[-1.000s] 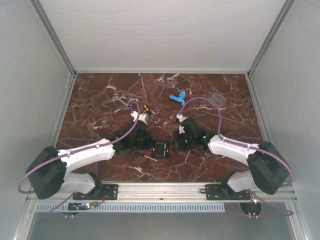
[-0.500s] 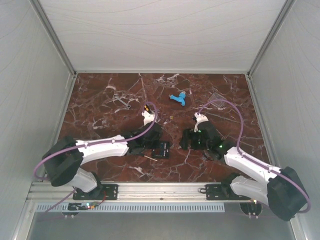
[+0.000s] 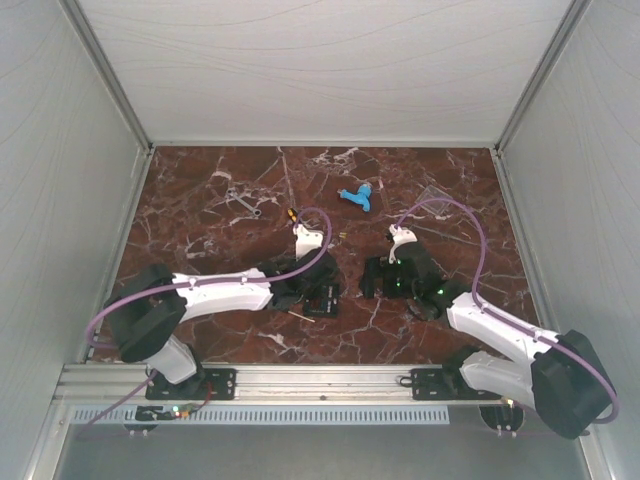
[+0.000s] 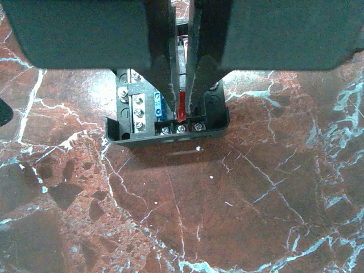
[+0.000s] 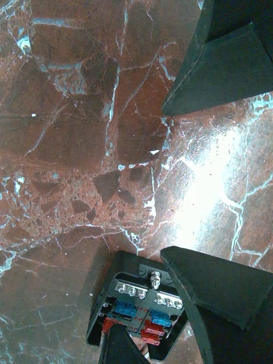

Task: Snap on the fuse box
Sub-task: Install the fuse at the fuse box base.

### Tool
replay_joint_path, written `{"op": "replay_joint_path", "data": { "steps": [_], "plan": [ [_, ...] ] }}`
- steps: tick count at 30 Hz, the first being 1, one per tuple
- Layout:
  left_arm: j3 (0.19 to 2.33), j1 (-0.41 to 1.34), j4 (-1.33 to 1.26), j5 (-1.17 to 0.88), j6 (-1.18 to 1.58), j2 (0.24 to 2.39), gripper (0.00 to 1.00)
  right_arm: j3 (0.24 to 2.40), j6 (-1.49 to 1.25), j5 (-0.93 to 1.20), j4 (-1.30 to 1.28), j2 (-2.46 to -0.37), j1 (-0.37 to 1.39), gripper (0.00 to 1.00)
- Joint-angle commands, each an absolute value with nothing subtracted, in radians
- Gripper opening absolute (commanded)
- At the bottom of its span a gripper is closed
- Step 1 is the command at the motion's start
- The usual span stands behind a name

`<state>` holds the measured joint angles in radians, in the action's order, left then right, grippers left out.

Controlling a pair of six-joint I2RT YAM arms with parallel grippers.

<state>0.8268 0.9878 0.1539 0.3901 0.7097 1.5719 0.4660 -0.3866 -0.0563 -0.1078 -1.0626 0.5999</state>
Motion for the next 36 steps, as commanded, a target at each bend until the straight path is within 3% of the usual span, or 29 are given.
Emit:
{"op": "replay_joint_path", "data": {
  "steps": [1, 36],
  "plan": [
    [0.882, 1.007, 0.175, 0.448, 0.715, 1.591, 0.00, 0.466, -0.379, -0.079, -0.073, -1.070, 0.596, 0.98],
    [0.874, 1.047, 0.176, 0.482, 0.773, 1.592, 0.00, 0.476, -0.373, -0.063, -0.080, -1.093, 0.597, 0.98]
  ]
}}
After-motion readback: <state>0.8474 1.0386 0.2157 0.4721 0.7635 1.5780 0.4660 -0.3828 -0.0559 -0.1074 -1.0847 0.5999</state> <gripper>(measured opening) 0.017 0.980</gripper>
